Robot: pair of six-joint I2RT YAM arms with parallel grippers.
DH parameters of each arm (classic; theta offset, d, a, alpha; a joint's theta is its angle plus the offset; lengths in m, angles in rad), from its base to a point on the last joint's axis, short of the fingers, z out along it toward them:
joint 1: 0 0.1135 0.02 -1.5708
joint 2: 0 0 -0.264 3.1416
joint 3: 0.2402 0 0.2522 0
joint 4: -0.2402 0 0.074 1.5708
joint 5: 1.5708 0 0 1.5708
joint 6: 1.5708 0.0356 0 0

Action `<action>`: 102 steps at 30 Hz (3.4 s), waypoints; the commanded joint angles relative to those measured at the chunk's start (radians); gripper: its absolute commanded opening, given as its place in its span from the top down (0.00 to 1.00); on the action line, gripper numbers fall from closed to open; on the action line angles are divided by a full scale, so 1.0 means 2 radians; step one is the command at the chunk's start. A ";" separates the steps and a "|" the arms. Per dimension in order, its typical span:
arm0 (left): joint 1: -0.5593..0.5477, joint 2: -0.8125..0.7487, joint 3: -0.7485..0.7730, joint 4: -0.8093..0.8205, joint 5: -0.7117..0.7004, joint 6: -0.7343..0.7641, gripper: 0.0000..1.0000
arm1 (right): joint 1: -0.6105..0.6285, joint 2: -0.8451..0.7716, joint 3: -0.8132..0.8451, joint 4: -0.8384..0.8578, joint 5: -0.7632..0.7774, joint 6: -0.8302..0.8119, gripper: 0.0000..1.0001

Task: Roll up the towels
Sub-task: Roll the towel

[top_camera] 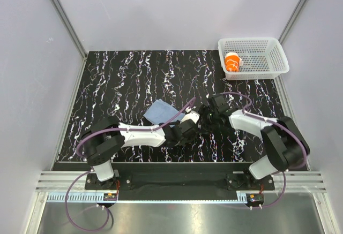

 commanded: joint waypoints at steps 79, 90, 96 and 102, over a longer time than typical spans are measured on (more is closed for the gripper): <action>0.231 -0.086 -0.253 0.346 0.360 -0.370 1.00 | -0.013 -0.014 -0.067 0.299 -0.139 0.007 0.72; 0.242 -0.065 -0.230 0.308 0.376 -0.329 1.00 | -0.007 0.092 -0.059 0.408 -0.147 0.042 0.77; 0.250 -0.063 -0.205 0.256 0.380 -0.284 0.95 | -0.008 0.126 -0.054 0.414 -0.130 0.043 0.80; 0.251 -0.074 -0.171 0.171 0.358 -0.227 0.81 | -0.013 0.165 -0.055 0.420 -0.110 0.046 0.83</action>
